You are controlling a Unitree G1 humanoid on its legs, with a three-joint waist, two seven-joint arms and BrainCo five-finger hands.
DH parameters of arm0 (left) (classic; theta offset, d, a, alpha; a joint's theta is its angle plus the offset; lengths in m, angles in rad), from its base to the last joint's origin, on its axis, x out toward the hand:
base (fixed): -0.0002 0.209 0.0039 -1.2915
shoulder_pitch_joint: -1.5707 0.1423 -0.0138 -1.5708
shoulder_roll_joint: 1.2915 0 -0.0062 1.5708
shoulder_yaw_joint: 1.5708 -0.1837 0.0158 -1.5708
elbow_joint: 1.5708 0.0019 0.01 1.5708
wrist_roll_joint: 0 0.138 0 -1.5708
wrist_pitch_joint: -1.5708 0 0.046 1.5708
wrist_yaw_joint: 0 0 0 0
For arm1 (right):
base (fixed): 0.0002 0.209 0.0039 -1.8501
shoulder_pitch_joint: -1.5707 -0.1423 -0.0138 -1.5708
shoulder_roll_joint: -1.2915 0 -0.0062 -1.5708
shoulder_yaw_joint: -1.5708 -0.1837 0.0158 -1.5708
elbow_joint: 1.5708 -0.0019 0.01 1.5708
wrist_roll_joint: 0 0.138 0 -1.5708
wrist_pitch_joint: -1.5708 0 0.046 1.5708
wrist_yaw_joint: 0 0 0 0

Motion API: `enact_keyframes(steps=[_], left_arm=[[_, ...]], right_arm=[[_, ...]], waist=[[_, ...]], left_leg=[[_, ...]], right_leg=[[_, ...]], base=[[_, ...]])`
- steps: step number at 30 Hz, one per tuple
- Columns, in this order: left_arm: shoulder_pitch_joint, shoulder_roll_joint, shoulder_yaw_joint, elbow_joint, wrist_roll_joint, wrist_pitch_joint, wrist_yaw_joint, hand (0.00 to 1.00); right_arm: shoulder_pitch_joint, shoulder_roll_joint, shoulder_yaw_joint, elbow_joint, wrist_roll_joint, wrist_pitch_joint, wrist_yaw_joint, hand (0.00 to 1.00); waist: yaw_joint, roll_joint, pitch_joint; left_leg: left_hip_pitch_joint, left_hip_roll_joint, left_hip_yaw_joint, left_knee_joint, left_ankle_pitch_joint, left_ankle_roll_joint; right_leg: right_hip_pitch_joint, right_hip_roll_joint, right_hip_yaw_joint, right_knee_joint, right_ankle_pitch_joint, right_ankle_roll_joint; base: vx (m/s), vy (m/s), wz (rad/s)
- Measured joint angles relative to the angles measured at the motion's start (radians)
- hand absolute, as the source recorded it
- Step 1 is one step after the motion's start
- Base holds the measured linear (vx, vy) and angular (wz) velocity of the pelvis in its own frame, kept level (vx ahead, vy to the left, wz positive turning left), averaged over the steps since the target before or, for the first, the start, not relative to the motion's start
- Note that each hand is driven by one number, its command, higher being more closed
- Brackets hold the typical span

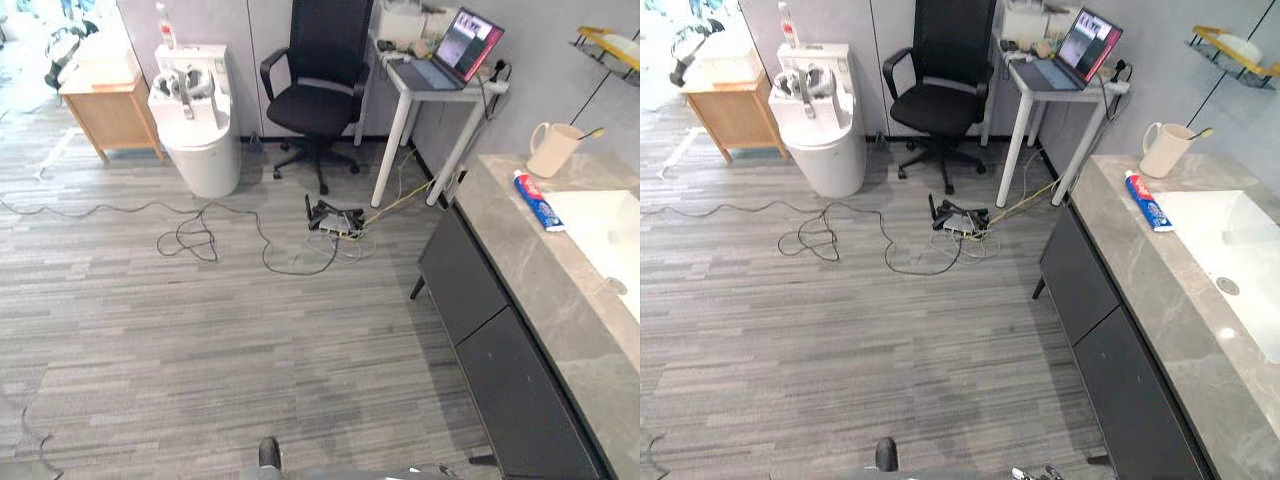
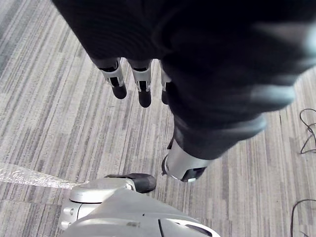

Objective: Organize washtable

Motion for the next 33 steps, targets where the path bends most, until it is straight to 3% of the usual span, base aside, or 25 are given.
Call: enact_keyframes(steps=[2, 6, 8, 9, 12, 13, 14, 15, 16, 17, 18, 19, 21, 22, 24, 26, 28, 29, 30, 31, 32, 33], left_arm=[[-0.029, -0.003, 0.000, -0.017, -0.027, -0.007, 0.012, 0.00], [-0.058, -0.010, -0.001, -0.055, -0.073, -0.022, 0.038, 0.00], [-0.071, -0.021, 0.003, -0.071, -0.105, -0.030, 0.051, 0.00], [-0.071, -0.023, 0.007, -0.073, -0.111, -0.031, 0.050, 0.00], [-0.067, -0.053, 0.018, -0.075, -0.134, -0.037, 0.050, 0.00], [-0.065, -0.055, 0.018, -0.075, -0.135, -0.037, 0.049, 0.00], [-0.065, -0.057, 0.017, -0.077, -0.135, -0.037, 0.048, 0.00], [-0.064, -0.050, 0.013, -0.076, -0.135, -0.036, 0.046, 0.00], [-0.067, -0.047, 0.007, -0.076, -0.135, -0.036, 0.046, 0.00], [-0.064, -0.044, 0.006, -0.075, -0.134, -0.036, 0.044, 0.00], [-0.063, -0.036, -0.004, -0.073, -0.133, -0.031, 0.041, 0.00], [-0.064, -0.036, -0.008, -0.073, -0.132, -0.022, 0.033, 0.00], [-0.063, -0.024, -0.009, -0.073, -0.131, -0.015, 0.025, 0.00], [-0.066, -0.019, -0.009, -0.073, -0.129, -0.015, 0.023, 0.00], [-0.072, -0.024, -0.005, -0.074, -0.124, -0.015, 0.021, 0.00], [-0.090, -0.045, -0.002, -0.074, -0.120, -0.014, 0.014, 0.00], [-0.097, -0.063, 0.001, -0.076, -0.116, -0.014, 0.005, 0.00], [-0.085, -0.066, 0.013, -0.082, -0.109, -0.012, 0.003, 0.00], [-0.068, -0.062, 0.022, -0.084, -0.110, -0.013, 0.005, 0.00], [-0.066, -0.084, 0.036, -0.064, -0.108, -0.001, 0.003, 0.00], [-0.072, -0.107, 0.062, -0.073, -0.099, -0.001, -0.003, 0.00], [-0.080, -0.121, 0.083, -0.076, -0.099, -0.001, -0.005, 0.00]], right_arm=[[0.006, 0.003, 0.030, -0.033, 0.000, -0.007, -0.014, 0.00], [0.016, 0.003, 0.037, -0.062, 0.002, -0.033, -0.021, 0.00], [-0.008, -0.004, 0.040, -0.060, 0.002, -0.041, -0.022, 0.00], [-0.014, -0.010, 0.043, -0.060, 0.002, -0.041, -0.023, 0.00], [-0.021, -0.039, 0.041, -0.061, 0.001, -0.037, -0.034, 0.00], [-0.018, -0.039, 0.034, -0.061, 0.001, -0.036, -0.034, 0.00], [-0.013, -0.035, 0.022, -0.061, 0.002, -0.034, -0.034, 0.00], [-0.008, -0.027, 0.021, -0.061, 0.001, -0.033, -0.033, 0.00], [-0.008, -0.033, 0.019, -0.060, 0.001, -0.034, -0.031, 0.00], [-0.008, -0.032, 0.018, -0.064, 0.001, -0.038, -0.031, 0.00], [-0.010, -0.029, 0.002, -0.072, 0.001, -0.040, -0.029, 0.00], [-0.009, -0.031, -0.015, -0.069, 0.002, -0.039, -0.016, 0.00], [-0.009, -0.029, -0.018, -0.062, 0.006, -0.038, -0.012, 0.00], [-0.013, -0.030, -0.015, -0.072, 0.010, -0.040, -0.011, 0.00], [-0.008, -0.031, -0.017, -0.092, 0.012, -0.040, -0.011, 0.00], [-0.002, -0.035, -0.020, -0.115, 0.019, -0.041, -0.011, 0.00], [0.001, -0.035, -0.027, -0.127, 0.018, -0.037, -0.012, 0.00], [0.017, -0.028, -0.027, -0.131, 0.018, -0.033, -0.012, 0.00], [0.049, -0.010, -0.027, -0.140, 0.018, -0.034, -0.012, 0.00], [0.068, -0.020, -0.067, -0.153, 0.017, -0.031, -0.003, 0.00], [0.077, -0.046, -0.064, -0.182, 0.018, -0.033, -0.003, 0.00], [0.076, -0.049, -0.063, -0.195, 0.019, -0.033, -0.005, 0.00]], waist=[[0.022, -0.002, 0.025], [0.039, -0.007, 0.056], [0.050, -0.008, 0.090], [0.051, 0.002, 0.099], [0.066, 0.049, 0.112], [0.072, 0.052, 0.111], [0.080, 0.056, 0.107], [0.080, 0.043, 0.095], [0.081, 0.045, 0.093], [0.079, 0.045, 0.093], [0.075, 0.040, 0.092], [0.071, 0.051, 0.100], [0.068, 0.048, 0.098], [0.046, 0.053, 0.097], [0.038, 0.062, 0.095], [0.023, 0.079, 0.089], [0.026, 0.084, 0.081], [0.031, 0.071, 0.065], [0.031, 0.050, 0.036], [0.039, 0.097, 0.005], [0.019, 0.133, -0.006], [0.019, 0.147, -0.005]], left_leg=[[-0.033, 0.014, 0.039, 0.006, 0.001, -0.001], [-0.110, 0.030, 0.067, 0.079, 0.002, -0.002], [-0.210, 0.057, 0.063, 0.285, -0.095, 0.014], [-0.232, 0.068, 0.062, 0.335, -0.121, 0.018], [-0.330, 0.119, 0.052, 0.601, -0.290, 0.024], [-0.340, 0.127, 0.051, 0.644, -0.324, 0.026], [-0.344, 0.129, 0.049, 0.688, -0.371, 0.034], [-0.340, 0.119, 0.045, 0.725, -0.425, 0.048], [-0.319, 0.106, 0.050, 0.737, -0.455, 0.057], [-0.302, 0.100, 0.052, 0.730, -0.464, 0.061], [-0.252, 0.082, 0.043, 0.712, -0.480, 0.075], [-0.192, 0.072, 0.036, 0.689, -0.498, 0.094], [-0.096, 0.069, 0.033, 0.638, -0.508, 0.100], [0.010, 0.064, 0.024, 0.550, -0.501, 0.091], [0.066, 0.063, 0.023, 0.500, -0.497, 0.082], [0.142, 0.056, 0.023, 0.418, -0.493, 0.042], [0.215, 0.042, 0.063, 0.361, -0.495, -0.015], [0.270, 0.024, 0.111, 0.355, -0.505, -0.054], [0.302, 0.006, 0.139, 0.384, -0.516, -0.094], [0.308, 0.050, 0.159, 0.499, -0.533, -0.124], [0.231, 0.125, 0.167, 0.737, -0.458, -0.180], [0.179, 0.155, 0.149, 0.868, -0.380, -0.152]], right_leg=[[-0.034, 0.004, -0.004, -0.005, 0.014, 0.002], [-0.076, 0.001, -0.017, -0.005, 0.020, 0.006], [-0.081, -0.002, -0.028, -0.004, 0.014, 0.011], [-0.081, -0.001, -0.029, -0.004, 0.013, 0.012], [-0.072, -0.005, -0.065, 0.011, -0.024, 0.035], [-0.069, -0.009, -0.075, 0.024, -0.035, 0.041], [-0.064, -0.020, -0.083, 0.056, -0.056, 0.046], [-0.061, -0.042, -0.086, 0.127, -0.079, 0.061], [-0.124, -0.068, -0.095, 0.303, -0.079, 0.050], [-0.161, -0.082, -0.095, 0.405, -0.063, 0.032], [-0.249, -0.118, -0.088, 0.624, 0.014, -0.022], [-0.328, -0.130, -0.066, 0.810, 0.055, -0.019], [-0.382, -0.096, -0.087, 0.940, -0.004, -0.016], [-0.436, -0.051, -0.165, 0.935, -0.055, -0.044], [-0.479, -0.022, -0.228, 0.862, -0.070, -0.066], [-0.532, 0.008, -0.347, 0.640, -0.061, -0.090], [-0.521, 0.022, -0.538, 0.414, 0.010, -0.166], [-0.493, 0.024, -0.694, 0.327, 0.084, -0.277], [-0.467, 0.035, -0.744, 0.283, 0.116, -0.338], [-0.434, 0.091, -0.733, 0.273, 0.073, -0.413], [-0.401, 0.142, -0.690, 0.244, 0.048, -0.401], [-0.378, 0.168, -0.669, 0.228, 0.045, -0.392]], base=[[-0.06, 0.006, -0.05], [-0.01, 0.021, 0.04], [0.01, 0.050, 0.04], [0.03, 0.081, -0.14], [0.05, 0.124, -0.17], [0.12, 0.223, -0.14], [0.20, 0.236, -0.01], [0.38, 0.320, 0.03], [0.37, 0.287, 0.09], [0.34, 0.264, 0.09], [0.30, 0.218, 0.19], [0.43, 0.217, 0.21], [0.50, 0.159, 0.31], [0.46, 0.087, 0.40], [0.51, 0.082, 0.30], [0.63, 0.098, 0.26], [0.58, 0.067, -0.06], [0.55, 0.038, -0.35], [0.85, 0.019, -0.61], [0.82, 0.053, -0.71], [0.79, 0.042, -0.79], [0.67, 0.038, -1.41]])
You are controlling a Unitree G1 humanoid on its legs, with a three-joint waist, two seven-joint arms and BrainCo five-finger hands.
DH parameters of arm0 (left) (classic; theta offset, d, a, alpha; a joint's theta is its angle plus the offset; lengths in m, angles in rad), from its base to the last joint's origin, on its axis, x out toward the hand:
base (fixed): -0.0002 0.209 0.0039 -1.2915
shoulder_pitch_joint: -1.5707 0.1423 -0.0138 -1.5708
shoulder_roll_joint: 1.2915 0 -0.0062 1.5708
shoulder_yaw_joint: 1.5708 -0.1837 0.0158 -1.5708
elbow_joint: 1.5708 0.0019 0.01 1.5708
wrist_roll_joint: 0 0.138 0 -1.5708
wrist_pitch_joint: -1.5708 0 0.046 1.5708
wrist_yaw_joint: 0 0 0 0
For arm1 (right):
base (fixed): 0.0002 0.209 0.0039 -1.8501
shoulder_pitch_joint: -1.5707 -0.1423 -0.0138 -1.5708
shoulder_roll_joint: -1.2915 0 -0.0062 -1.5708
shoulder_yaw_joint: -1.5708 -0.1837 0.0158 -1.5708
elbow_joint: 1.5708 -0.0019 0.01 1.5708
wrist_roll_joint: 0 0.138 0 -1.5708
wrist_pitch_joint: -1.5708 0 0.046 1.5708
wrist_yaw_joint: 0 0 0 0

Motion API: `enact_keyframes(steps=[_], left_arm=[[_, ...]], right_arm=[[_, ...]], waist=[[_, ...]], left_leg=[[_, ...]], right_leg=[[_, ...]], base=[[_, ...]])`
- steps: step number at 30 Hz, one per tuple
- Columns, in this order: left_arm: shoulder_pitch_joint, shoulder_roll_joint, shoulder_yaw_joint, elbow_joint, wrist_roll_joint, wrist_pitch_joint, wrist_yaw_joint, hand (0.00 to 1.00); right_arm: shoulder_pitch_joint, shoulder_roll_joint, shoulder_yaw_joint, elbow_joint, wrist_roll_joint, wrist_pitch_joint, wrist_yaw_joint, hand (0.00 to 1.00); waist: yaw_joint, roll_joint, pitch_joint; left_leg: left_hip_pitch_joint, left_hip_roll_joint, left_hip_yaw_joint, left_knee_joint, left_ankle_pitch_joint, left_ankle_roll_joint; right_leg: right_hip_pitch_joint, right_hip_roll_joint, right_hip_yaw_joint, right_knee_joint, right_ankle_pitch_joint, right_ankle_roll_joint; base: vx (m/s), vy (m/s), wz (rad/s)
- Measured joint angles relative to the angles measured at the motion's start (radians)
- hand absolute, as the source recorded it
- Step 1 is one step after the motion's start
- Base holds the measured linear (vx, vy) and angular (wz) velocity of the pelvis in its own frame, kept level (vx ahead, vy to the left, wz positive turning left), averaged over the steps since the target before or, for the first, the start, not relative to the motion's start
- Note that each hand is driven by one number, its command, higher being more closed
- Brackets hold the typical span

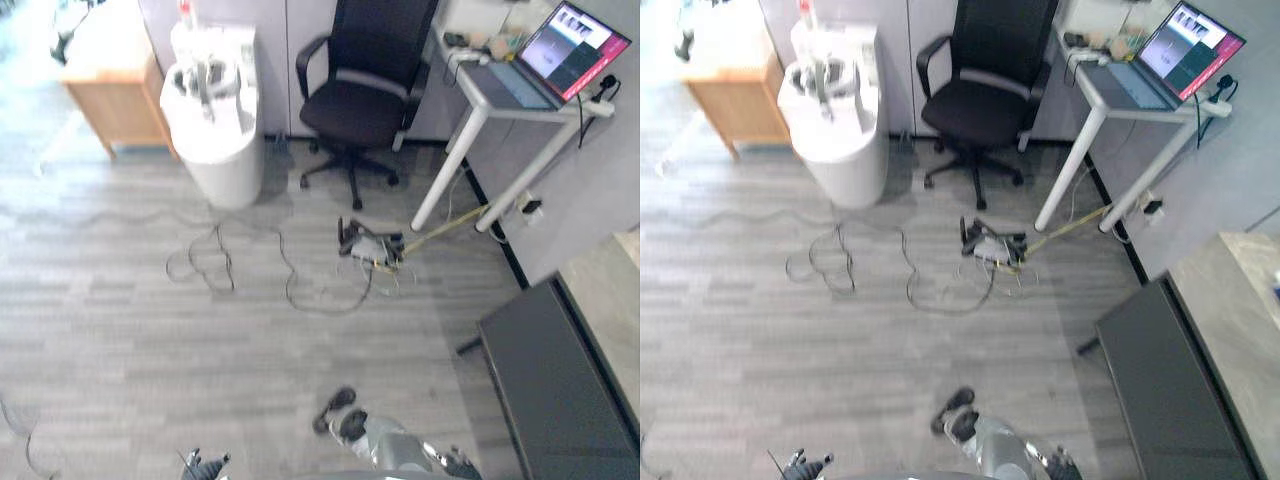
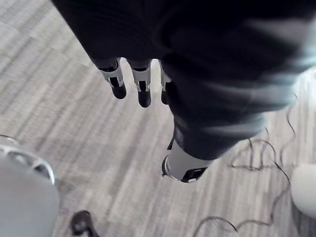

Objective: Organize washtable

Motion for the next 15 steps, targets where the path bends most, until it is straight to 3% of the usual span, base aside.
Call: enact_keyframes(steps=[1, 2, 3, 5, 6, 7, 9, 13, 14, 15], left_arm=[[-0.003, -0.015, 0.048, -0.010, -0.001, 0.000, -0.002, 0.00], [-0.005, -0.016, 0.054, -0.010, -0.001, 0.003, -0.002, 0.00], [-0.005, -0.018, 0.064, -0.019, -0.005, 0.005, -0.007, 0.00], [0.000, -0.011, 0.079, -0.040, -0.004, 0.003, -0.007, 0.00], [0.004, -0.008, 0.082, -0.047, -0.004, 0.001, -0.007, 0.00], [0.010, -0.013, 0.081, -0.049, -0.004, -0.003, -0.007, 0.00], [0.014, -0.028, 0.080, -0.048, -0.012, -0.005, -0.006, 0.00], [0.001, -0.037, 0.068, -0.044, -0.033, -0.018, -0.008, 0.00], [-0.002, -0.038, 0.067, -0.041, -0.035, -0.019, -0.008, 0.00], [-0.007, -0.039, 0.063, -0.034, -0.036, -0.019, -0.009, 0.00]], right_arm=[[-0.008, 0.011, 0.010, -0.021, -0.002, -0.001, -0.009, 0.00], [-0.013, 0.009, 0.018, -0.019, -0.001, -0.001, -0.006, 0.00], [-0.019, 0.015, 0.033, -0.017, 0.001, -0.001, -0.008, 0.00], [-0.029, 0.036, 0.044, -0.016, 0.003, -0.005, -0.008, 0.00], [-0.039, 0.038, 0.052, -0.009, 0.003, -0.006, -0.007, 0.00], [-0.046, 0.037, 0.050, 0.001, 0.003, -0.008, -0.007, 0.00], [-0.059, 0.026, 0.043, 0.014, 0.009, -0.007, -0.007, 0.00], [-0.055, 0.019, 0.046, 0.025, 0.040, -0.008, -0.006, 0.00], [-0.054, 0.017, 0.048, 0.028, 0.041, -0.008, -0.006, 0.00], [-0.051, 0.012, 0.050, 0.031, 0.040, -0.008, -0.005, 0.00]], waist=[[0.017, 0.016, -0.001], [0.027, 0.015, 0.002], [0.031, -0.003, 0.005], [0.036, -0.031, 0.009], [0.036, -0.050, 0.000], [0.038, -0.037, -0.001], [0.043, -0.022, 0.003], [0.046, -0.011, -0.002], [0.046, -0.012, -0.002], [0.043, -0.001, -0.009]], left_leg=[[-0.106, 0.093, -0.026, 0.295, 0.118, 0.080], [-0.137, 0.120, -0.034, 0.377, 0.117, 0.082], [-0.201, 0.143, -0.064, 0.473, 0.104, 0.095], [-0.275, 0.146, -0.093, 0.472, 0.084, 0.121], [-0.309, 0.146, -0.102, 0.429, 0.077, 0.132], [-0.358, 0.144, -0.138, 0.323, 0.057, 0.140], [-0.388, 0.118, -0.216, 0.140, 0.028, 0.135], [-0.379, 0.026, -0.462, -0.273, 0.022, 0.112], [-0.377, 0.018, -0.482, -0.314, 0.025, 0.106], [-0.373, 0.013, -0.502, -0.359, 0.061, 0.067]], right_leg=[[0.060, 0.082, 0.090, -0.040, -0.014, 0.008], [0.084, 0.103, 0.128, -0.038, -0.026, 0.008], [0.138, 0.128, 0.207, -0.039, -0.045, 0.013], [0.203, 0.136, 0.338, -0.065, -0.050, 0.019], [0.231, 0.142, 0.407, -0.091, -0.042, 0.039], [0.274, 0.161, 0.529, -0.131, -0.028, 0.061], [0.308, 0.174, 0.661, -0.140, -0.019, 0.093], [0.306, 0.159, 0.885, -0.103, -0.051, 0.165], [0.303, 0.156, 0.912, -0.095, -0.058, 0.177], [0.293, 0.152, 0.951, -0.075, -0.074, 0.201]], base=[[0.53, -0.006, -1.56], [0.63, 0.023, -2.08], [0.31, 0.032, -1.54], [0.40, 0.075, -1.89], [0.52, 0.204, -2.59], [0.32, 0.210, -2.27], [0.34, 0.320, -2.28], [0.23, 0.366, -1.71], [0.17, 0.340, -1.24], [0.19, 0.468, -1.18]])
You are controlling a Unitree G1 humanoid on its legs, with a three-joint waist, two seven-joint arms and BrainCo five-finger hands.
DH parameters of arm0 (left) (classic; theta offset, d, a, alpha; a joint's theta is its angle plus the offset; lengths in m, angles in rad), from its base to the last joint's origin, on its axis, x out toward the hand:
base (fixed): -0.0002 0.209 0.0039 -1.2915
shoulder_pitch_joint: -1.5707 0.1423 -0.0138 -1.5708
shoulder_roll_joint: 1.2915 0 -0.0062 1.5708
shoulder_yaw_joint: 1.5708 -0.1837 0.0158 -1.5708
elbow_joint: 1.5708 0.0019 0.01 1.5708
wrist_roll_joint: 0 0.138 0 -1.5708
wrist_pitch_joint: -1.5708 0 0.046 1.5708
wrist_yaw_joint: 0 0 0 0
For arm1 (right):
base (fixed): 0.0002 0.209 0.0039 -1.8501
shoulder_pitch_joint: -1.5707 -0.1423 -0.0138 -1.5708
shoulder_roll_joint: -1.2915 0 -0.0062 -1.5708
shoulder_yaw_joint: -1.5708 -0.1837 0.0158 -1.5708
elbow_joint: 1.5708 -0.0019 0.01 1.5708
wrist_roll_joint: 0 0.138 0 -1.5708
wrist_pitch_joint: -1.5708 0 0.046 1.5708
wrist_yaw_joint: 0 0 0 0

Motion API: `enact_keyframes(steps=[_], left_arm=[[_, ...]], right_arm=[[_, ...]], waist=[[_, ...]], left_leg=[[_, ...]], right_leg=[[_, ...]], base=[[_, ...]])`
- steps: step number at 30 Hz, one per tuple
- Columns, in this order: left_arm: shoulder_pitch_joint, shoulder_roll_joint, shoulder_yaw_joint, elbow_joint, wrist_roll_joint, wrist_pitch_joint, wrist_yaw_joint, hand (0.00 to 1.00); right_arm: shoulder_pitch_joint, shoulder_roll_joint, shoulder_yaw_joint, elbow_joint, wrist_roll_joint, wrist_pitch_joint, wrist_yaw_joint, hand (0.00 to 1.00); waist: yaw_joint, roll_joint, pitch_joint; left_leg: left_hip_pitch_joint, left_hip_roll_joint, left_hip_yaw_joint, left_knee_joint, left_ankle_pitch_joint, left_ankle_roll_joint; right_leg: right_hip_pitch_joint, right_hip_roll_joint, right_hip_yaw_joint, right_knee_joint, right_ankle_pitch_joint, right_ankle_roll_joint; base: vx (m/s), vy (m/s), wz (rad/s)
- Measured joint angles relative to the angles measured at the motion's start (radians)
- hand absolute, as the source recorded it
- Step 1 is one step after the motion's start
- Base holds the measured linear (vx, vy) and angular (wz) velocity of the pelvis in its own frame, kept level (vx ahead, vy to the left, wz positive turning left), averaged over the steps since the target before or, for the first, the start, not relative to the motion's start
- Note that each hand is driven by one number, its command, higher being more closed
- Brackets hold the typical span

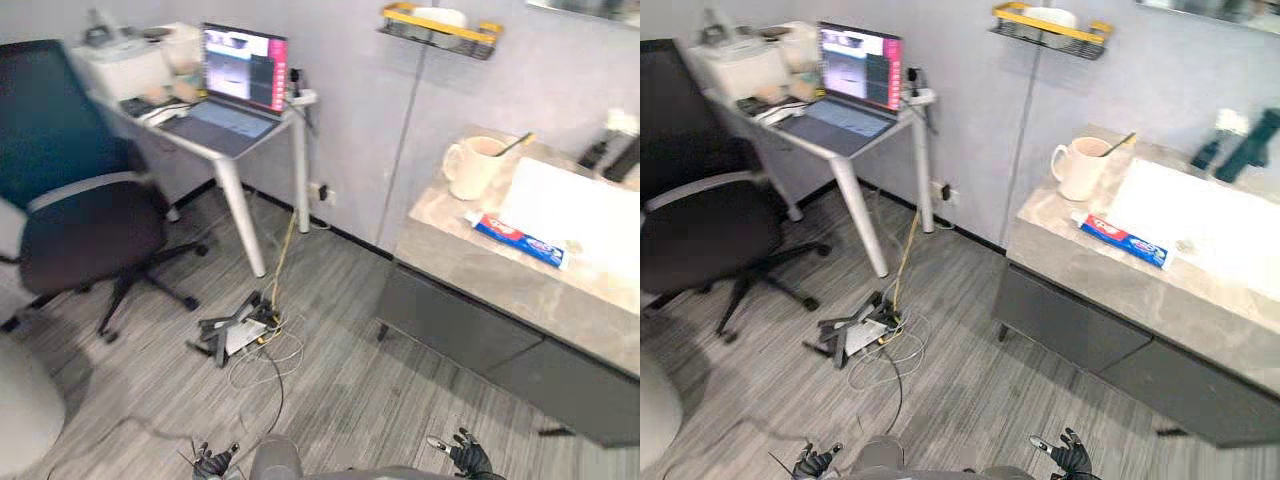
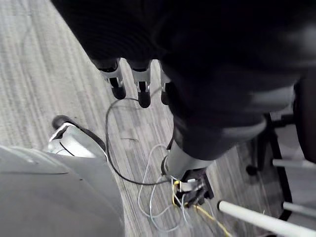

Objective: Organize washtable

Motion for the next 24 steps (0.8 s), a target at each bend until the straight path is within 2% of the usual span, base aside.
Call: enact_keyframes(steps=[1, 2, 4, 5, 6, 7, 9, 10, 11, 12, 14, 15, 16, 17, 18, 19, 20, 21, 22, 23, 24], left_arm=[[-0.003, 0.013, 0.000, 0.009, -0.006, -0.001, 0.000, 0.00], [-0.007, 0.016, -0.004, 0.011, -0.006, -0.002, 0.000, 0.00], [-0.016, 0.016, -0.002, 0.017, -0.006, -0.005, -0.001, 0.00], [-0.017, 0.016, 0.001, 0.026, -0.005, -0.004, -0.001, 0.00], [-0.017, 0.015, 0.000, 0.027, -0.005, -0.004, -0.001, 0.00], [-0.019, 0.011, -0.002, 0.027, -0.006, -0.004, -0.004, 0.00], [-0.019, 0.011, -0.011, 0.024, -0.006, -0.004, -0.005, 0.00], [-0.020, 0.012, -0.034, 0.025, -0.005, -0.002, -0.007, 0.00], [-0.022, 0.016, -0.049, 0.027, -0.005, 0.000, -0.007, 0.00], [-0.031, 0.021, -0.071, 0.037, -0.005, 0.002, -0.007, 0.00], [-0.058, 0.017, -0.098, 0.042, -0.005, 0.004, -0.008, 0.00], [-0.075, 0.016, -0.112, 0.047, -0.005, 0.003, -0.007, 0.00], [-0.084, 0.015, -0.116, 0.054, -0.005, 0.004, -0.007, 0.00], [-0.084, 0.017, -0.120, 0.057, -0.005, 0.004, -0.006, 0.00], [-0.073, 0.036, -0.142, 0.056, -0.006, 0.004, -0.006, 0.00], [-0.063, 0.058, -0.145, 0.054, -0.006, 0.004, -0.006, 0.00], [-0.055, 0.066, -0.148, 0.068, -0.007, 0.010, -0.005, 0.00], [-0.047, 0.057, -0.148, 0.076, -0.006, 0.014, -0.005, 0.00], [-0.040, 0.042, -0.152, 0.076, -0.006, 0.015, -0.006, 0.00], [-0.040, 0.042, -0.152, 0.076, -0.006, 0.015, -0.006, 0.00], [-0.035, 0.041, -0.151, 0.076, -0.006, 0.015, -0.005, 0.00]], right_arm=[[-0.001, 0.009, 0.005, 0.017, 0.002, 0.000, -0.001, 0.00], [0.000, 0.008, 0.012, 0.026, 0.003, 0.001, -0.001, 0.00], [-0.003, 0.000, 0.041, 0.030, 0.006, 0.003, 0.000, 0.00], [-0.006, -0.002, 0.042, 0.030, 0.007, 0.003, 0.002, 0.00], [-0.007, -0.003, 0.043, 0.030, 0.007, 0.003, 0.002, 0.00], [-0.010, -0.007, 0.037, 0.029, 0.009, 0.005, 0.003, 0.00], [-0.021, -0.014, 0.038, 0.036, 0.009, 0.010, 0.001, 0.00], [-0.007, -0.017, 0.036, 0.036, 0.008, 0.014, 0.001, 0.00], [-0.006, -0.022, 0.033, 0.033, 0.008, 0.017, 0.002, 0.00], [-0.005, -0.022, 0.017, 0.031, 0.007, 0.019, 0.003, 0.00], [0.002, -0.021, -0.036, 0.026, 0.008, 0.023, 0.003, 0.00], [0.004, -0.019, -0.061, 0.026, 0.008, 0.031, -0.001, 0.00], [0.014, -0.017, -0.076, 0.026, 0.009, 0.038, -0.001, 0.00], [0.018, -0.014, -0.081, 0.025, 0.009, 0.039, -0.003, 0.00], [0.027, 0.001, -0.080, 0.025, 0.008, 0.040, -0.004, 0.00], [0.033, 0.013, -0.076, 0.027, 0.007, 0.042, -0.003, 0.00], [0.026, 0.015, -0.082, 0.037, 0.008, 0.047, -0.001, 0.00], [0.029, 0.003, -0.079, 0.035, 0.007, 0.047, -0.002, 0.00], [0.032, -0.011, -0.081, 0.037, 0.007, 0.045, -0.003, 0.00], [0.032, -0.011, -0.081, 0.037, 0.007, 0.045, -0.003, 0.00], [0.020, -0.020, -0.085, 0.055, 0.011, 0.044, -0.001, 0.00]], waist=[[-0.004, -0.011, -0.003], [-0.014, -0.027, -0.014], [-0.010, -0.027, -0.015], [-0.014, -0.022, -0.016], [-0.015, -0.022, -0.016], [-0.010, -0.019, -0.017], [0.006, -0.027, -0.017], [0.014, -0.022, -0.016], [0.010, -0.019, -0.018], [0.010, -0.014, -0.017], [0.008, 0.013, -0.017], [0.007, 0.019, -0.013], [0.008, 0.021, -0.013], [0.005, 0.020, -0.014], [-0.005, -0.007, -0.022], [-0.007, -0.036, -0.029], [-0.009, -0.036, -0.033], [-0.012, -0.023, -0.037], [-0.008, -0.011, -0.046], [-0.008, -0.011, -0.046], [-0.011, -0.007, -0.048]], left_leg=[[0.015, -0.020, 0.048, -0.005, 0.011, 0.006], [0.013, -0.027, 0.110, 0.010, -0.012, 0.028], [0.017, -0.021, 0.200, 0.078, -0.087, 0.038], [0.026, -0.008, 0.266, 0.110, -0.110, 0.068], [0.034, -0.002, 0.301, 0.112, -0.119, 0.081], [0.052, 0.031, 0.403, 0.104, -0.125, 0.097], [0.092, 0.037, 0.491, 0.084, -0.124, 0.102], [0.118, 0.037, 0.514, 0.086, -0.133, 0.119], [0.128, 0.034, 0.517, 0.089, -0.136, 0.125], [0.138, 0.036, 0.515, 0.083, -0.136, 0.125], [0.141, 0.062, 0.490, 0.072, -0.139, 0.127], [0.154, 0.074, 0.486, 0.062, -0.135, 0.117], [0.174, 0.091, 0.475, 0.057, -0.137, 0.092], [0.182, 0.099, 0.465, 0.058, -0.139, 0.077], [0.192, 0.111, 0.445, 0.069, -0.142, 0.028], [0.190, 0.110, 0.443, 0.078, -0.150, -0.004], [0.198, 0.149, 0.418, 0.095, -0.166, -0.048], [0.204, 0.163, 0.402, 0.078, -0.165, -0.052], [0.234, 0.163, 0.385, 0.001, -0.144, -0.081], [0.234, 0.163, 0.385, 0.001, -0.144, -0.081], [0.274, 0.167, 0.394, -0.087, -0.089, -0.092]], right_leg=[[-0.022, -0.026, 0.053, 0.023, -0.013, 0.031], [-0.037, -0.046, 0.085, 0.021, -0.007, 0.059], [-0.041, -0.060, 0.163, 0.010, -0.008, 0.079], [-0.050, -0.066, 0.204, 0.009, -0.003, 0.100], [-0.061, -0.069, 0.206, 0.011, 0.005, 0.112], [-0.098, -0.086, 0.129, 0.024, 0.031, 0.114], [-0.145, -0.143, -0.086, 0.058, 0.033, 0.114], [-0.140, -0.201, -0.261, 0.055, 0.037, 0.109], [-0.134, -0.217, -0.330, 0.048, 0.039, 0.113], [-0.136, -0.221, -0.353, 0.051, 0.041, 0.116], [-0.197, -0.219, -0.378, 0.147, 0.022, 0.113], [-0.233, -0.271, -0.417, 0.253, -0.025, 0.102], [-0.250, -0.339, -0.428, 0.310, -0.052, 0.109], [-0.250, -0.370, -0.425, 0.310, -0.055, 0.117], [-0.228, -0.434, -0.416, 0.193, -0.017, 0.115], [-0.212, -0.466, -0.414, 0.115, 0.037, 0.128], [-0.197, -0.451, -0.442, 0.141, 0.087, 0.260], [-0.194, -0.427, -0.448, 0.147, 0.071, 0.243], [-0.224, -0.404, -0.439, 0.204, 0.025, 0.229], [-0.224, -0.404, -0.439, 0.204, 0.025, 0.229], [-0.270, -0.394, -0.430, 0.306, -0.042, 0.219]], base=[[0.21, 0.535, -1.31], [0.18, 0.529, -1.19], [0.09, 0.398, -1.47], [0.05, 0.377, -1.63], [0.01, 0.314, -1.83], [0.00, 0.228, -1.78], [-0.01, 0.155, -1.64], [0.00, 0.072, -1.30], [0.04, 0.017, -1.25], [0.05, -0.056, -0.82], [0.01, -0.048, -0.32], [0.00, 0.000, 0.00], [0.00, -0.065, 0.11], [0.08, -0.195, 0.19], [0.12, -0.327, 0.18], [0.19, -0.447, 0.11], [0.14, -0.328, 0.00], [0.19, -0.310, -0.09], [0.16, -0.196, -0.08], [0.25, -0.329, -0.10], [0.29, -0.347, 0.00]])
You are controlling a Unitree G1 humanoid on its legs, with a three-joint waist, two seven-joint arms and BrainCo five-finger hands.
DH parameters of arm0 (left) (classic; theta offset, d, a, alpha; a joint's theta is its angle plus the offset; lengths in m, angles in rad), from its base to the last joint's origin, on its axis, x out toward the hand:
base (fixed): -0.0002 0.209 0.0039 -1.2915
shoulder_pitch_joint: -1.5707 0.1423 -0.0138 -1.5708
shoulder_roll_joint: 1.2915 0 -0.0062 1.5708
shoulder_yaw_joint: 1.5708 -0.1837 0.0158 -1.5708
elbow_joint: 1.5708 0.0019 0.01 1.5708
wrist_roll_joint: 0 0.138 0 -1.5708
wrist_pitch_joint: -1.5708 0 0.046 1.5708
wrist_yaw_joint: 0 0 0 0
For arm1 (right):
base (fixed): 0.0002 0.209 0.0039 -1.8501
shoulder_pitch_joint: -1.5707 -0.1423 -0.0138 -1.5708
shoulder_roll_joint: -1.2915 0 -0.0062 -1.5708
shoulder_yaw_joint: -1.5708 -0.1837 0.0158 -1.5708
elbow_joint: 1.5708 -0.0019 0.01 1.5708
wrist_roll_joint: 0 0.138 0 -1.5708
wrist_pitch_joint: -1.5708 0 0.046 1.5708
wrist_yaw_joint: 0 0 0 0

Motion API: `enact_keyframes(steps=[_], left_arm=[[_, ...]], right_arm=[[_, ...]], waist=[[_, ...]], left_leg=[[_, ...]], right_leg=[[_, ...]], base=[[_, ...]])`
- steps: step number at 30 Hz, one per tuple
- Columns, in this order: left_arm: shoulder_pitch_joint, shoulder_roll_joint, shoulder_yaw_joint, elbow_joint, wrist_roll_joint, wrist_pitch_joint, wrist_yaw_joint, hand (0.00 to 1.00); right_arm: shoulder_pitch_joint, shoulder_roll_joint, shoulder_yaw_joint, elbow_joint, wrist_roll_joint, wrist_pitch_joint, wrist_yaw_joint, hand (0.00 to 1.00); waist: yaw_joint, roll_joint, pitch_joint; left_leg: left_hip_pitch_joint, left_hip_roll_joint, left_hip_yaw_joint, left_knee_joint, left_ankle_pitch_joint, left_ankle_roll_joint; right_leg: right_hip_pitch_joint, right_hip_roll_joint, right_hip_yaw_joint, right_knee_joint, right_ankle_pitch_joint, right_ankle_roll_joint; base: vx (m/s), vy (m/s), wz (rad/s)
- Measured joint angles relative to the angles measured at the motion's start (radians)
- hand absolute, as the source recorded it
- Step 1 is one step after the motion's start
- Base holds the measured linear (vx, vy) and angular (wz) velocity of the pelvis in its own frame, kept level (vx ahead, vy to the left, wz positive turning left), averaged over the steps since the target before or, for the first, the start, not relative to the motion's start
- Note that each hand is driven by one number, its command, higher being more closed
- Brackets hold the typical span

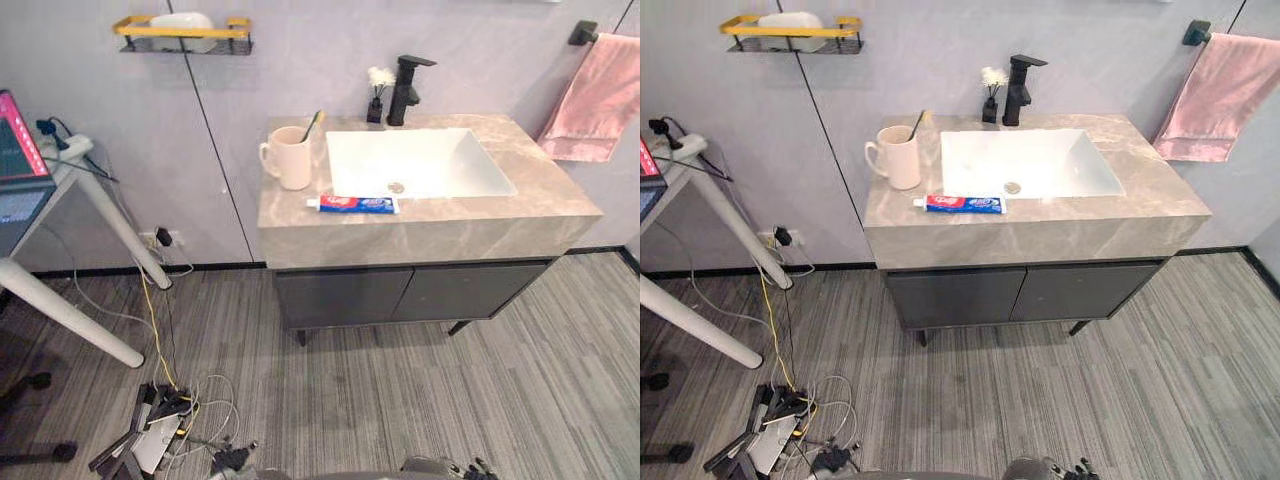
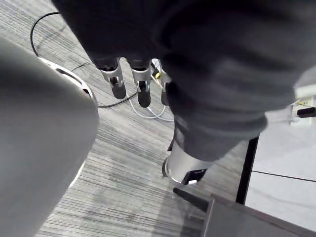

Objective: Organize washtable

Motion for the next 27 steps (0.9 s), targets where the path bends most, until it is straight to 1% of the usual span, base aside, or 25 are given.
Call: enact_keyframes(steps=[1, 2, 3, 4, 5, 6, 7, 8, 9, 10, 11, 12, 13, 14, 15, 16, 17, 18, 19, 20, 21, 22, 23, 25, 27], left_arm=[[0.014, 0.000, 0.001, 0.000, -0.001, -0.001, 0.000, 0.00], [0.018, 0.001, 0.002, 0.000, -0.004, -0.001, 0.000, 0.00], [0.018, 0.000, 0.008, -0.005, -0.018, -0.003, 0.000, 0.00], [0.012, 0.001, 0.015, -0.013, -0.023, -0.004, -0.001, 0.00], [0.012, 0.006, 0.022, -0.035, -0.033, -0.010, 0.000, 0.00], [0.013, 0.009, 0.021, -0.048, -0.040, -0.012, 0.000, 0.00], [0.014, 0.012, 0.020, -0.054, -0.052, -0.014, 0.000, 0.00], [0.017, 0.012, 0.020, -0.057, -0.058, -0.015, 0.001, 0.00], [0.019, 0.010, 0.018, -0.062, -0.060, -0.016, 0.003, 0.00], [0.018, 0.013, 0.015, -0.063, -0.060, -0.016, 0.002, 0.00], [0.017, 0.017, 0.011, -0.061, -0.059, -0.016, 0.002, 0.00], [0.008, 0.025, -0.001, -0.061, -0.058, -0.016, -0.001, 0.00], [-0.007, 0.027, 0.003, -0.062, -0.058, -0.021, 0.000, 0.00], [-0.015, 0.022, 0.002, -0.059, -0.058, -0.022, 0.000, 0.00], [-0.016, 0.022, 0.023, -0.073, -0.072, -0.028, 0.000, 0.00], [-0.023, 0.027, 0.040, -0.089, -0.071, -0.034, 0.002, 0.00], [-0.019, 0.018, 0.037, -0.088, -0.070, -0.033, 0.002, 0.00], [-0.017, 0.023, 0.044, -0.078, -0.078, -0.031, 0.000, 0.00], [-0.007, 0.037, 0.043, -0.078, -0.077, -0.031, 0.004, 0.00], [0.000, 0.043, 0.044, -0.077, -0.076, -0.030, 0.003, 0.00], [0.016, 0.048, 0.044, -0.074, -0.074, -0.024, 0.003, 0.00], [0.022, 0.049, 0.047, -0.073, -0.071, -0.020, 0.002, 0.00], [0.022, 0.051, 0.046, -0.068, -0.063, -0.012, 0.001, 0.00], [0.015, 0.050, 0.036, -0.054, -0.052, -0.009, -0.001, 0.00], [0.012, 0.072, -0.009, -0.044, -0.046, -0.006, -0.001, 0.00]], right_arm=[[-0.009, -0.005, 0.003, 0.019, 0.000, -0.002, 0.001, 0.00], [-0.012, -0.005, 0.004, 0.026, -0.001, 0.000, 0.001, 0.00], [-0.014, -0.008, 0.006, 0.047, -0.001, -0.002, 0.001, 0.00], [-0.016, -0.004, 0.009, 0.056, -0.001, -0.002, 0.000, 0.00], [-0.016, 0.002, 0.024, 0.067, -0.001, -0.002, -0.001, 0.00], [-0.017, -0.001, 0.040, 0.076, -0.001, -0.002, -0.001, 0.00], [-0.017, -0.007, 0.048, 0.093, -0.001, -0.003, -0.001, 0.00], [-0.017, -0.007, 0.050, 0.099, -0.001, -0.003, -0.001, 0.00], [-0.016, -0.005, 0.059, 0.101, -0.001, -0.003, -0.001, 0.00], [-0.018, -0.006, 0.065, 0.100, -0.002, -0.003, 0.000, 0.00], [-0.021, -0.001, 0.065, 0.100, -0.002, -0.003, 0.000, 0.00], [-0.023, 0.008, 0.065, 0.099, -0.002, -0.003, 0.000, 0.00], [-0.032, 0.006, 0.063, 0.097, -0.003, 0.000, -0.001, 0.00], [-0.039, 0.002, 0.065, 0.093, -0.003, 0.003, -0.001, 0.00], [-0.055, -0.002, 0.066, 0.079, -0.005, 0.003, 0.001, 0.00], [-0.085, 0.008, 0.077, 0.053, -0.005, -0.003, -0.005, 0.00], [-0.088, -0.002, 0.078, 0.049, -0.004, -0.006, -0.005, 0.00], [-0.126, 0.009, 0.084, 0.053, -0.003, -0.006, -0.009, 0.00], [-0.139, 0.042, 0.115, 0.024, -0.003, -0.018, 0.000, 0.00], [-0.146, 0.062, 0.130, 0.008, -0.004, -0.021, 0.001, 0.00], [-0.161, 0.098, 0.134, -0.001, -0.004, -0.026, 0.000, 0.00], [-0.164, 0.108, 0.134, -0.001, -0.004, -0.027, 0.000, 0.00], [-0.162, 0.112, 0.133, 0.002, -0.004, -0.027, 0.000, 0.00], [-0.151, 0.094, 0.131, 0.010, -0.005, -0.024, 0.000, 0.00], [-0.128, 0.085, 0.128, 0.001, -0.005, -0.023, 0.000, 0.00]], waist=[[-0.003, 0.003, -0.002], [-0.003, 0.009, -0.005], [-0.003, -0.001, 0.002], [-0.004, 0.002, 0.005], [-0.002, -0.017, 0.021], [0.000, -0.023, 0.025], [0.004, -0.028, 0.029], [0.004, -0.029, 0.030], [0.004, -0.027, 0.031], [0.005, -0.029, 0.032], [0.002, -0.036, 0.028], [-0.003, -0.054, 0.026], [-0.001, -0.047, 0.036], [0.001, -0.049, 0.062], [0.005, -0.048, 0.095], [0.029, -0.068, 0.095], [0.026, -0.054, 0.094], [0.042, -0.065, 0.102], [0.060, -0.072, 0.097], [0.061, -0.075, 0.096], [0.062, -0.085, 0.090], [0.064, -0.090, 0.087], [0.077, -0.091, 0.083], [0.078, -0.076, 0.070], [0.069, -0.081, 0.069]], left_leg=[[0.021, 0.018, -0.010, -0.016, 0.032, 0.013], [0.018, 0.030, -0.030, -0.004, 0.047, 0.029], [-0.025, 0.053, -0.103, 0.071, 0.084, 0.082], [-0.088, 0.065, -0.175, 0.172, 0.123, 0.134], [-0.166, 0.072, -0.241, 0.308, 0.197, 0.200], [-0.197, 0.069, -0.258, 0.372, 0.194, 0.195], [-0.251, 0.057, -0.244, 0.467, 0.182, 0.178], [-0.269, 0.043, -0.230, 0.493, 0.169, 0.161], [-0.298, 0.008, -0.185, 0.497, 0.154, 0.144], [-0.312, -0.027, -0.157, 0.485, 0.135, 0.160], [-0.310, -0.040, -0.165, 0.466, 0.130, 0.152], [-0.307, -0.070, -0.157, 0.409, 0.105, 0.116], [-0.299, -0.104, -0.154, 0.367, 0.104, 0.099], [-0.301, -0.115, -0.158, 0.372, 0.107, 0.092], [-0.360, -0.135, -0.192, 0.471, 0.146, 0.108], [-0.419, -0.225, -0.192, 0.296, 0.061, 0.116], [-0.406, -0.237, -0.195, 0.177, 0.128, 0.149], [-0.400, -0.248, -0.162, 0.194, 0.136, 0.171], [-0.402, -0.240, -0.144, 0.211, 0.128, 0.182], [-0.404, -0.230, -0.136, 0.221, 0.126, 0.182], [-0.399, -0.219, -0.115, 0.237, 0.123, 0.179], [-0.394, -0.215, -0.099, 0.247, 0.118, 0.179], [-0.374, -0.212, -0.079, 0.258, 0.098, 0.184], [-0.336, -0.212, -0.059, 0.231, 0.017, 0.201], [-0.295, -0.226, -0.035, 0.205, -0.008, 0.209]], right_leg=[[0.000, 0.018, -0.010, 0.035, -0.039, -0.020], [0.008, 0.029, -0.018, 0.042, -0.054, -0.029], [0.035, 0.053, -0.037, 0.039, -0.070, -0.045], [0.066, 0.069, -0.055, 0.022, -0.074, -0.053], [0.117, 0.077, -0.078, -0.017, -0.078, -0.062], [0.144, 0.078, -0.090, -0.037, -0.080, -0.067], [0.201, 0.080, -0.113, -0.080, -0.079, -0.072], [0.226, 0.080, -0.121, -0.097, -0.078, -0.072], [0.267, 0.078, -0.134, -0.122, -0.078, -0.071], [0.291, 0.075, -0.146, -0.136, -0.077, -0.069], [0.294, 0.069, -0.152, -0.142, -0.074, -0.063], [0.293, 0.051, -0.157, -0.162, -0.068, -0.053], [0.303, 0.042, -0.163, -0.204, -0.056, -0.031], [0.330, 0.044, -0.174, -0.234, -0.033, -0.031], [0.364, 0.045, -0.172, -0.273, 0.007, -0.035], [0.378, -0.017, -0.154, -0.292, 0.023, -0.025], [0.372, -0.008, -0.156, -0.291, 0.026, -0.020], [0.382, -0.021, -0.138, -0.297, 0.029, -0.010], [0.379, -0.017, -0.113, -0.325, 0.082, -0.008], [0.379, -0.010, -0.098, -0.335, 0.111, -0.012], [0.379, -0.008, -0.062, -0.351, 0.159, -0.005], [0.377, -0.011, -0.042, -0.353, 0.176, -0.003], [0.375, -0.017, -0.011, -0.351, 0.199, 0.006], [0.332, -0.026, 0.018, -0.274, 0.205, 0.005], [0.200, -0.074, 0.066, -0.025, 0.224, -0.016]], base=[[0.30, -0.359, 0.01], [0.26, -0.293, 0.14], [0.21, -0.279, 0.34], [0.24, -0.340, 0.52], [0.23, -0.289, 0.45], [0.25, -0.210, 0.40], [0.19, -0.091, 0.29], [0.19, -0.073, 0.33], [0.17, 0.046, 0.23], [0.17, 0.063, 0.23], [0.21, 0.100, 0.52], [0.18, 0.126, 0.94], [0.18, 0.125, 1.05], [0.13, 0.117, 0.95], [0.20, 0.376, 0.86], [0.20, 0.462, 0.76], [0.19, 0.494, 0.40], [0.13, 0.238, -0.15], [0.12, 0.196, -0.33], [0.16, 0.233, -0.44], [0.12, 0.197, -0.41], [0.13, 0.221, -0.63], [0.12, 0.259, -0.70], [0.09, 0.245, -0.64], [0.07, 0.197, -0.31]])
